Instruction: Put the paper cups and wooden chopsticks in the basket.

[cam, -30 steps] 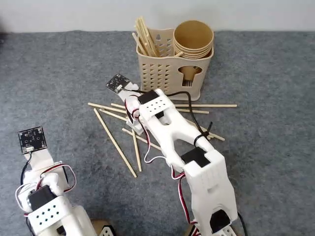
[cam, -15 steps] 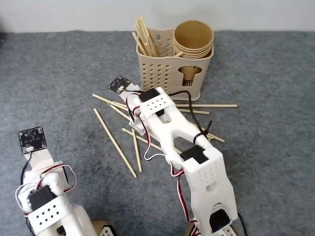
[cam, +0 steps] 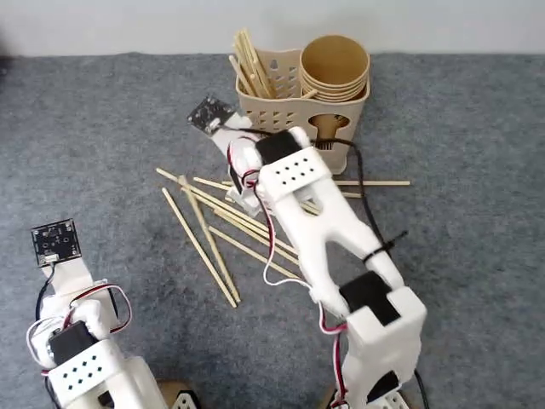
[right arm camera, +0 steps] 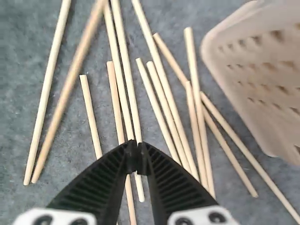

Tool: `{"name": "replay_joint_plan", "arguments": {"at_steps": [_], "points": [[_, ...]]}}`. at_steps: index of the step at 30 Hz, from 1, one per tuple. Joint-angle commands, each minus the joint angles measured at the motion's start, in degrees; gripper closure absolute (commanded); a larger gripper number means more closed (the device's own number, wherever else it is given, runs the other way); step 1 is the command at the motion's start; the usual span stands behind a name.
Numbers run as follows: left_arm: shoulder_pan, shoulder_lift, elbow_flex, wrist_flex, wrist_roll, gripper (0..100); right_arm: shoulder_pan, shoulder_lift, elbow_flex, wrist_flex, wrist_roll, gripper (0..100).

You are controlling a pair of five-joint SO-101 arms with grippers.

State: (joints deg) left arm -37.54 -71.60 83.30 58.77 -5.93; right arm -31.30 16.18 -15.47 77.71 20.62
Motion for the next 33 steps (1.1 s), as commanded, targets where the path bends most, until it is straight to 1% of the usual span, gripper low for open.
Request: {"name": "replay_joint_plan", "arguments": {"at_steps": [1,5,7,11,18,24,30,32,33], "points": [[0.35,-1.14,-0.4,-0.97,-0.35,99,0.84,-6.37,-1.05,0.75,0.44,99.1],[0.35,-1.14,-0.4,-0.97,-0.35,99,-0.4,-4.18,3.08,0.22,0.09,97.9],[0.35,-1.14,-0.4,-0.97,-0.35,99,-1.27,-1.45,4.75,0.13,-0.18,94.1],[0.35,-1.14,-0.4,-0.97,-0.35,99,-2.68,4.26,5.01,-2.59,-4.22,86.1],[0.35,-1.14,-0.4,-0.97,-0.35,99,-4.53,10.51,5.01,-8.48,-3.96,86.2],[0.35,-1.14,-0.4,-0.97,-0.35,99,-5.58,14.2,4.92,-10.15,-4.04,86.0],[0.35,-1.14,-0.4,-0.97,-0.35,99,-5.05,17.01,4.92,-12.62,-3.87,86.2],[0.35,-1.14,-0.4,-0.97,-0.35,99,-4.7,17.89,4.92,-12.62,-2.46,87.2],[0.35,-1.14,-0.4,-0.97,-0.35,99,-4.44,18.33,4.92,-12.62,-1.23,89.3]]}}
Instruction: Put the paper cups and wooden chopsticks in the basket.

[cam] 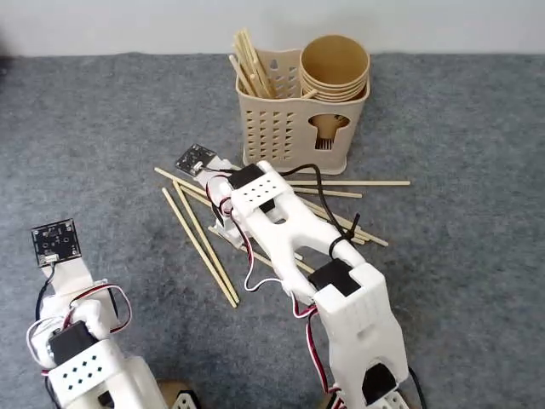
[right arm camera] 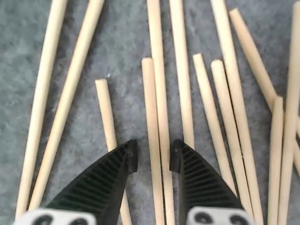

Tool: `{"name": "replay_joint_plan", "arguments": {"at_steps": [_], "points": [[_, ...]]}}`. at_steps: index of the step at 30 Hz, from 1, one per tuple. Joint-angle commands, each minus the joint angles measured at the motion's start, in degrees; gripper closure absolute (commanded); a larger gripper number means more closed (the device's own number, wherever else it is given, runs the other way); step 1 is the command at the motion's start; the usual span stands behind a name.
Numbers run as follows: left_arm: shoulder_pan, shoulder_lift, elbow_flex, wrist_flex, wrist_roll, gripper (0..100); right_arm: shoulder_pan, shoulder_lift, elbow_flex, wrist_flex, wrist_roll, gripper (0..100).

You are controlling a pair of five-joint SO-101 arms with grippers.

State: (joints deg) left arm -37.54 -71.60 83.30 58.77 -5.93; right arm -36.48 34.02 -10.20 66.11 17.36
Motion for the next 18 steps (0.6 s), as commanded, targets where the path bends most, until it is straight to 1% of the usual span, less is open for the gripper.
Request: {"name": "replay_joint_plan", "arguments": {"at_steps": [1,3,4,6,11,18], "points": [[0.35,-1.14,-0.4,-0.97,-0.35,99,1.01,0.75,-0.35,-1.01,2.9,92.3],[0.35,-1.14,-0.4,-0.97,-0.35,99,1.89,1.27,-0.35,-2.24,3.6,98.9],[0.35,-1.14,-0.4,-0.97,-0.35,99,2.42,1.27,-0.35,-2.42,3.69,99.5],[0.35,-1.14,-0.4,-0.97,-0.35,99,3.21,1.1,-0.35,-2.51,3.78,98.2],[0.35,-1.14,-0.4,-0.97,-0.35,99,4.35,-2.15,-0.35,-0.92,3.87,99.1],[0.35,-1.14,-0.4,-0.97,-0.35,99,4.18,-14.99,-0.35,4.88,3.78,99.1]]}}
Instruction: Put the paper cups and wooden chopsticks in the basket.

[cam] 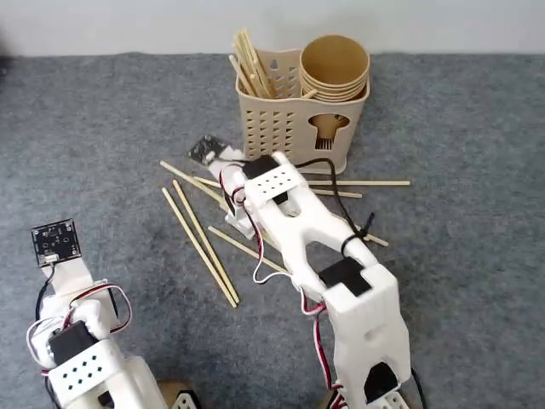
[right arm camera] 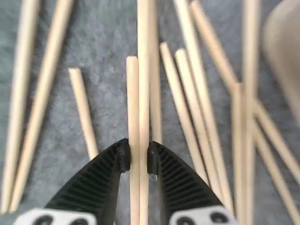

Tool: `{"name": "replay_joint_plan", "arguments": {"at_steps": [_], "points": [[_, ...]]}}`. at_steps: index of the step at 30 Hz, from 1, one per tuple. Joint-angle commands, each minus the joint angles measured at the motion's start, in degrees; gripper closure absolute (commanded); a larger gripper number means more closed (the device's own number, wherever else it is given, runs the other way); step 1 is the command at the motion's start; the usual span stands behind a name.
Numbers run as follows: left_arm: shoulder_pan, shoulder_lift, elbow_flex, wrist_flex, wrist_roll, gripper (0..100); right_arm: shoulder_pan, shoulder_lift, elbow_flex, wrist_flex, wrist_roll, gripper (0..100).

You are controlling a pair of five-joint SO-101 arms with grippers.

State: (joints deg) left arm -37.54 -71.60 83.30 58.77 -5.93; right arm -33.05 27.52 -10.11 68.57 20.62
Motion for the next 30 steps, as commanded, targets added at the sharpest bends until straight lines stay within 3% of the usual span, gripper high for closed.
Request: {"name": "replay_joint_plan", "arguments": {"at_steps": [1,8,15,22,30], "points": [[0.35,-1.14,-0.4,-0.97,-0.35,99,0.66,-10.51,-0.44,3.38,0.53,99.1],[0.35,-1.14,-0.4,-0.97,-0.35,99,0.48,-24.13,-0.44,6.29,0.44,99.1],[0.35,-1.14,-0.4,-0.97,-0.35,99,-0.13,-37.85,-0.53,1.1,0.18,99.1],[0.35,-1.14,-0.4,-0.97,-0.35,99,-0.13,-46.55,-0.53,-15.69,0.09,99.1],[0.35,-1.14,-0.4,-0.97,-0.35,99,-0.04,-46.64,-0.44,-37.58,0.09,99.1]]}}
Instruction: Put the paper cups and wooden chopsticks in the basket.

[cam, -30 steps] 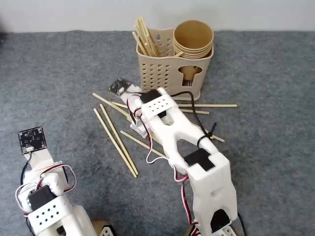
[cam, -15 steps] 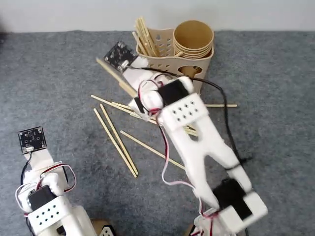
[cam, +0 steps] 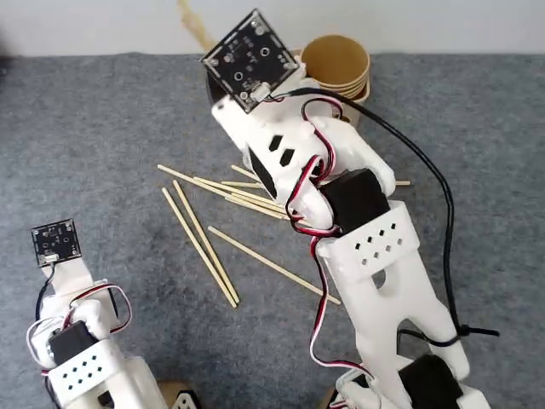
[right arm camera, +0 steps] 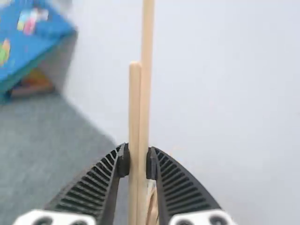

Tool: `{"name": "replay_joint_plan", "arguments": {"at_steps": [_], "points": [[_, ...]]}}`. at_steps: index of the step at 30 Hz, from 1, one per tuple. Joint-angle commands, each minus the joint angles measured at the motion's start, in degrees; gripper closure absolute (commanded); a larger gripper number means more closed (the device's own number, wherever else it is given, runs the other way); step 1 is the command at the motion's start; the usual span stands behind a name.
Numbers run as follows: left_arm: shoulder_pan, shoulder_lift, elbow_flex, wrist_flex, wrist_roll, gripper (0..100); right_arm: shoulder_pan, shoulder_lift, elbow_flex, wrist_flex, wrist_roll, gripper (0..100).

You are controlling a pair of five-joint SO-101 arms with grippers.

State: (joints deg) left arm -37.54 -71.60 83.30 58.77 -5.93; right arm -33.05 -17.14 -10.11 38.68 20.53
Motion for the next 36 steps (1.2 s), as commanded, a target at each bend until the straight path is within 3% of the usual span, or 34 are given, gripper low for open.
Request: {"name": "replay_joint_plan", "arguments": {"at_steps": [1,9,14,21,24,30,36], "points": [[0.35,-1.14,-0.4,-0.97,-0.35,99,0.04,-1.54,-0.44,-9.8,0.18,99.1],[0.35,-1.14,-0.4,-0.97,-0.35,99,5.67,6.64,-0.44,-24.04,-0.26,99.1],[0.35,-1.14,-0.4,-0.97,-0.35,99,9.36,13.32,-0.44,-25.89,-9.23,99.1],[0.35,-1.14,-0.4,-0.97,-0.35,99,13.76,22.46,-0.44,-30.81,-16.18,98.6],[0.35,-1.14,-0.4,-0.97,-0.35,99,14.2,24.66,-0.44,-30.29,-17.85,97.7],[0.35,-1.14,-0.4,-0.97,-0.35,99,13.76,24.31,-0.53,-26.68,-17.85,82.1],[0.35,-1.14,-0.4,-0.97,-0.35,99,11.74,17.45,-0.53,-17.98,-18.02,83.3]]}}
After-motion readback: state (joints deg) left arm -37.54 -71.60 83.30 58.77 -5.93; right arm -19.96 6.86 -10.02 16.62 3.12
